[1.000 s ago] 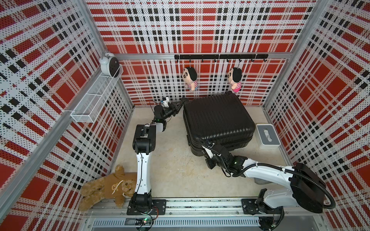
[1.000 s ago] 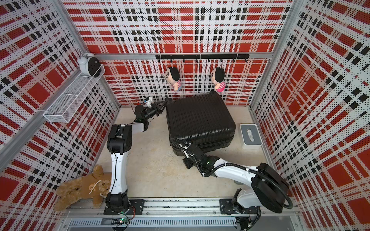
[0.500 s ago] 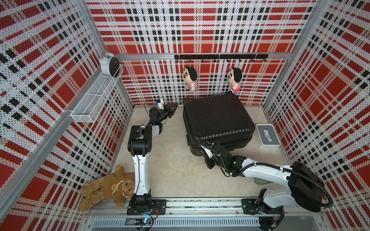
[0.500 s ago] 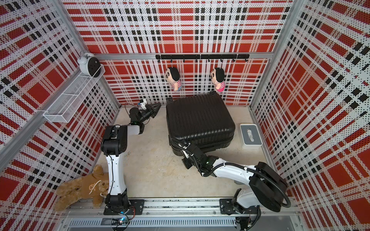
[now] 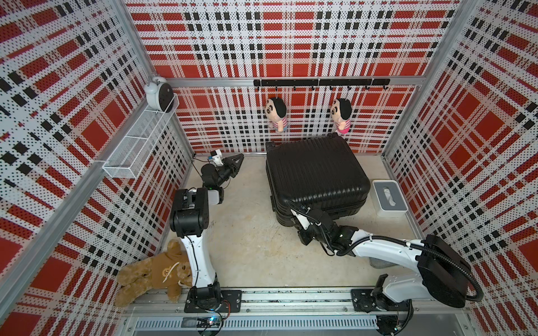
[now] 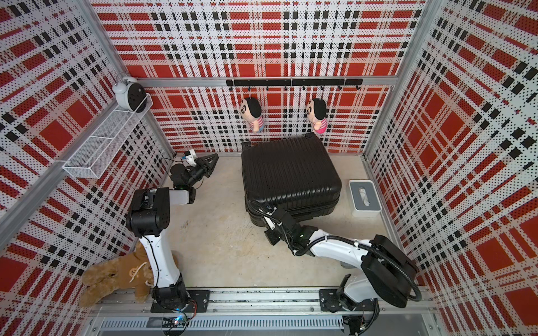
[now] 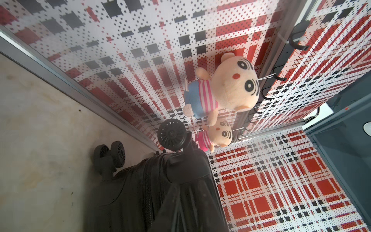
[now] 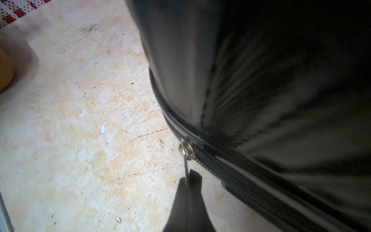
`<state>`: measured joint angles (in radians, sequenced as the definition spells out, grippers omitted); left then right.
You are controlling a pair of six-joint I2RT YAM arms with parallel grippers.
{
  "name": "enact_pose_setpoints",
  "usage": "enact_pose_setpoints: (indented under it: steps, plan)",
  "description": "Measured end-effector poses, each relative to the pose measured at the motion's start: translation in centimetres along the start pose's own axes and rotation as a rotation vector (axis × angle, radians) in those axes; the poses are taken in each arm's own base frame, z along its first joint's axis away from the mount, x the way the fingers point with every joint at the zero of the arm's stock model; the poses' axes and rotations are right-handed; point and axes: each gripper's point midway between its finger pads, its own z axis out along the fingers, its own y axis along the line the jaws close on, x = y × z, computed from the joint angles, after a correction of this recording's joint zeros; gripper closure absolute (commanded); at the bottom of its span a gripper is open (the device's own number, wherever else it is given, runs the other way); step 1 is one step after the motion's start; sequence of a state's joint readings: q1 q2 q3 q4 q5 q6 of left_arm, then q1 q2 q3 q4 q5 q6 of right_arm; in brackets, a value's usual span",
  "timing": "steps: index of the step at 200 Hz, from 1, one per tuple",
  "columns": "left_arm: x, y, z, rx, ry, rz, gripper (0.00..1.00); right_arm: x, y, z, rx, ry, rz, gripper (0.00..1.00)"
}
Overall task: Open the suitcase zippers
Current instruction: Adjust the suitcase at the center of the board.
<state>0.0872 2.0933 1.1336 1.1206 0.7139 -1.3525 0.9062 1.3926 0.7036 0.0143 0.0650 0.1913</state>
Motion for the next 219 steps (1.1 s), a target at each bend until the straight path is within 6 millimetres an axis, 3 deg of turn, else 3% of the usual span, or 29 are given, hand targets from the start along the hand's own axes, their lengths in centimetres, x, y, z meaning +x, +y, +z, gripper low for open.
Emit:
enact_pose_setpoints:
  steps: [30,59,95,176,219]
  plan:
    - [0.0,-0.4,0.3,0.015,0.006,0.01,0.2,0.1,-0.1,0.1,-0.005,-0.003,0.0,1.0]
    - [0.5,-1.6,2.3,0.059,0.029,0.027,0.0,0.1,-0.1,0.1,-0.013,-0.003,-0.004,1.0]
    - [2.0,-2.1,6.0,0.116,0.089,0.039,0.02,0.2,0.0,0.1,-0.019,0.0,-0.005,1.0]
    - [3.1,1.3,13.0,0.079,0.159,0.058,0.02,0.0,0.2,0.5,-0.026,0.008,-0.004,1.0]
    - [4.8,2.3,15.9,0.087,0.202,0.054,0.02,0.0,0.2,0.5,-0.025,0.015,0.0,1.0]
